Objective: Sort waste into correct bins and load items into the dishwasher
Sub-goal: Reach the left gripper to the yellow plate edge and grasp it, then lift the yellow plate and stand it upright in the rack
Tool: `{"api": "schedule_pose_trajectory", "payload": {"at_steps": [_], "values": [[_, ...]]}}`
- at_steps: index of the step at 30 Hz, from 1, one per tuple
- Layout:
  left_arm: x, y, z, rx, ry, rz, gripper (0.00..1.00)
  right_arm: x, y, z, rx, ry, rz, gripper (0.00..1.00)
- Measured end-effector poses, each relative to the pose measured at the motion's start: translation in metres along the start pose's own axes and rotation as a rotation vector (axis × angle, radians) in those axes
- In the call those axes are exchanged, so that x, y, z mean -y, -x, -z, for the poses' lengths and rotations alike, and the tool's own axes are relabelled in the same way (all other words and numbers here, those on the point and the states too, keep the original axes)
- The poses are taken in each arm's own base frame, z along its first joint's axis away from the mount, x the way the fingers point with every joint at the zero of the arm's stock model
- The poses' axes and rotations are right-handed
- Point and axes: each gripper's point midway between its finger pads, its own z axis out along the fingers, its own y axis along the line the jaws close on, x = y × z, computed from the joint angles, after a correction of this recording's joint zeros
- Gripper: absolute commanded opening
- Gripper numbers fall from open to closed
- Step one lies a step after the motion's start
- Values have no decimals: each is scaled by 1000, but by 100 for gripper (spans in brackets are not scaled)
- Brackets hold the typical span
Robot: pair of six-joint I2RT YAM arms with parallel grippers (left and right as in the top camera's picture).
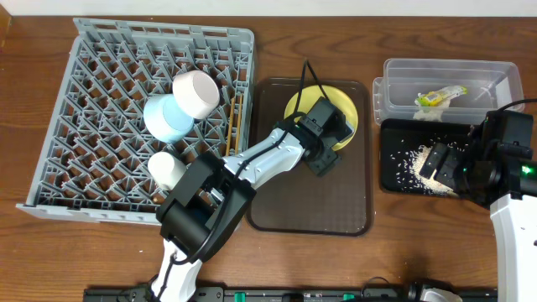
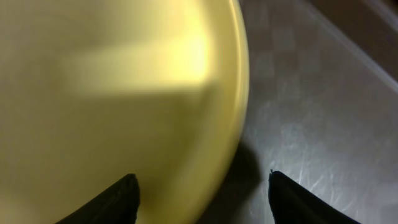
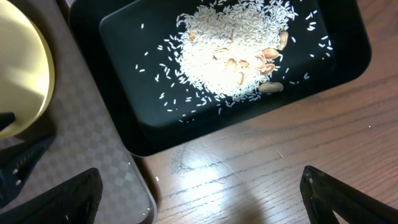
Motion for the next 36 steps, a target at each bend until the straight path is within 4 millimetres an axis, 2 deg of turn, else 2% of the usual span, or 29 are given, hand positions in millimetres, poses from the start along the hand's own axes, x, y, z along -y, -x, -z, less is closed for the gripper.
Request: {"api": "schedule_pose_trajectory", "payload": {"at_steps": [3, 8, 9, 13, 19, 24, 31, 33, 36], "values": [[2, -9, 1, -41, -7, 0, 27, 0, 0, 0, 0, 0, 0, 99], [7, -31, 10, -140, -22, 51, 19, 0, 0, 0, 1, 0, 0, 99], [8, -34, 11, -153, -23, 67, 14, 0, 0, 0, 1, 0, 0, 99], [10, -41, 16, -183, -27, 115, 7, 0, 0, 0, 0, 0, 0, 99], [11, -37, 24, -170, -22, 154, 6, 0, 0, 0, 0, 0, 0, 99], [13, -10, 68, -56, -7, 168, 6, 0, -1, 0, -4, -1, 0, 99], [18, 44, 174, 251, 13, 155, 6, 0, -1, 0, -4, -1, 0, 99], [12, 55, 205, 343, 27, 172, 6, 0, -1, 0, -4, -1, 0, 99], [-6, 64, 240, 445, 56, 231, 6, 0, -1, 0, -5, -1, 0, 99]]}}
